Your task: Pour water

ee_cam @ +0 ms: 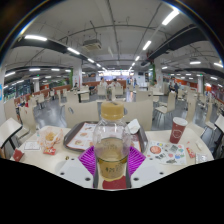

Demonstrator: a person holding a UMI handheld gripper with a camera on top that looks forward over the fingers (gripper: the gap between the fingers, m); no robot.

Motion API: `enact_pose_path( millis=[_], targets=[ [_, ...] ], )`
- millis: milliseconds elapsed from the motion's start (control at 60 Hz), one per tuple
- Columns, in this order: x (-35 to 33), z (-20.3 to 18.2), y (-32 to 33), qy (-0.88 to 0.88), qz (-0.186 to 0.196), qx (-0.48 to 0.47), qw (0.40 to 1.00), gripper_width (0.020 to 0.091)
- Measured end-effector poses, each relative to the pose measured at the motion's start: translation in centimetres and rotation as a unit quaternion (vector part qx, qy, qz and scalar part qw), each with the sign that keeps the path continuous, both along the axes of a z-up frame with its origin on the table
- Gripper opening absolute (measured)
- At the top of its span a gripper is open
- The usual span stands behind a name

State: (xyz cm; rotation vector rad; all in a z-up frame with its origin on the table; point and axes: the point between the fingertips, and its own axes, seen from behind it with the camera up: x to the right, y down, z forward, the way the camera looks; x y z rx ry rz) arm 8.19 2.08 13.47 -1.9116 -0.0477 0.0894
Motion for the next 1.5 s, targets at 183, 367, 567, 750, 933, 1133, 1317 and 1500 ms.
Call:
enact_pose_path(
  millis=[183, 367, 567, 750, 933, 1133, 1317, 1500],
  targets=[
    [0.9, -6.5, -0.6, -0.012, 0.013, -0.038, 0.999, 0.0363],
    [0.9, -8.7, -1.3, -0.035, 0.029, -0.039, 0.998, 0.0369],
    [1.0, -8.8, -1.2, -0.026, 0.022, -0.058, 0.998, 0.0505],
    [1.3, -9.0, -4.9, -0.016, 0.015, -0.126, 0.992, 0.084],
    [1.2, -5.7, -11.8, -0.013, -0.001, -0.169, 0.986, 0.085],
    [0.3, -1.9, -18.6, -0.001, -0.021, -0.186, 0.982, 0.0849],
    [-0.3, 0.2, -21.3, -0.013, -0.027, -0.177, 0.984, 0.085],
    [0.3, 1.3, -21.8, -0.012, -0.046, -0.166, 0.985, 0.0848]
  ],
)
